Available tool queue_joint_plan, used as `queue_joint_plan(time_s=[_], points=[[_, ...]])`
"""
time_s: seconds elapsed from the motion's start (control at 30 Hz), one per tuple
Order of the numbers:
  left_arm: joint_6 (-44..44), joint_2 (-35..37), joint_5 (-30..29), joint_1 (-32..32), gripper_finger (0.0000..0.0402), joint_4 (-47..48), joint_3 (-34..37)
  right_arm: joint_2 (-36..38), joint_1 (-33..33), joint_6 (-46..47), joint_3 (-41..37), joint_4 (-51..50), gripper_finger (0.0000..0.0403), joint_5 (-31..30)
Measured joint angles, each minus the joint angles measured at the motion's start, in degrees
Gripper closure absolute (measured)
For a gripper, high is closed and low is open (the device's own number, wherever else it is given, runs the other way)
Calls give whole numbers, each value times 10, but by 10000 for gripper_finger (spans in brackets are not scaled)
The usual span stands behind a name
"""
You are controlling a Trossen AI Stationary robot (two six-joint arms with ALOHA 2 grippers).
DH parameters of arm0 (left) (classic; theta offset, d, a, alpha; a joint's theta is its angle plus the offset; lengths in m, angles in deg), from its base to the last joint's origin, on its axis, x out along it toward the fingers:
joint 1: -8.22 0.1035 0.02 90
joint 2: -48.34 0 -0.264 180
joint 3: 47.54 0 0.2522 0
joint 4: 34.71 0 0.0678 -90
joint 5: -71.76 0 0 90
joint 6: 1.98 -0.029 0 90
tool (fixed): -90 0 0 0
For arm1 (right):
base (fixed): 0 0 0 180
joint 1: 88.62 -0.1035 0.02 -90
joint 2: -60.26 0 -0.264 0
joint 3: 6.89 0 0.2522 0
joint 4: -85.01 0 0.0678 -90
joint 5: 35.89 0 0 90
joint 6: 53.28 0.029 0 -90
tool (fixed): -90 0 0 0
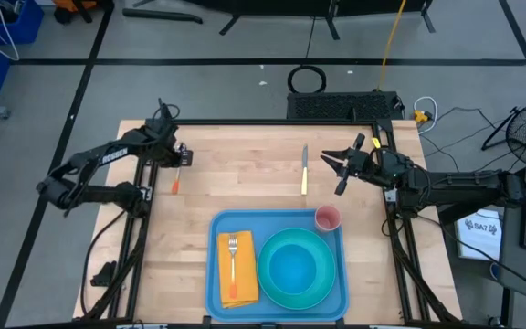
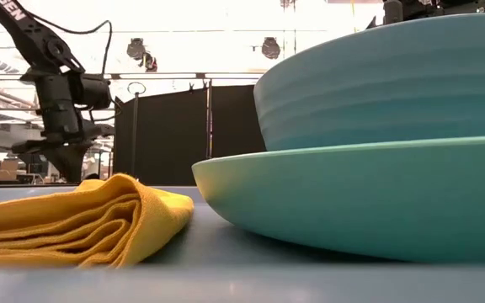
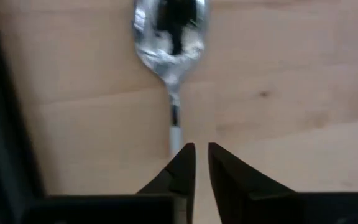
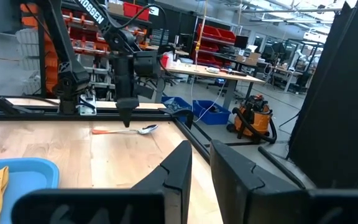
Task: Set up tray
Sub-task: Put the orange spoon on the yellow table napkin beside the orange fork
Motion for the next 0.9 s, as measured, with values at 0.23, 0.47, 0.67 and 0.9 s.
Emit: queue_joint_plan(time_s=[0.23, 0.47, 0.67, 0.9], points=[[0, -15, -43, 0, 307, -6, 0, 0, 0, -3, 0, 0, 353, 0], [0, -38, -44, 0, 299, -12, 0, 0, 0, -3, 0, 0, 353, 0], [11, -63, -39, -5, 299, -32, 0, 0, 0, -3, 0, 0, 353, 0], [16, -93, -45, -23, 300, -38, -4, 0, 0, -3, 0, 0, 353, 0]])
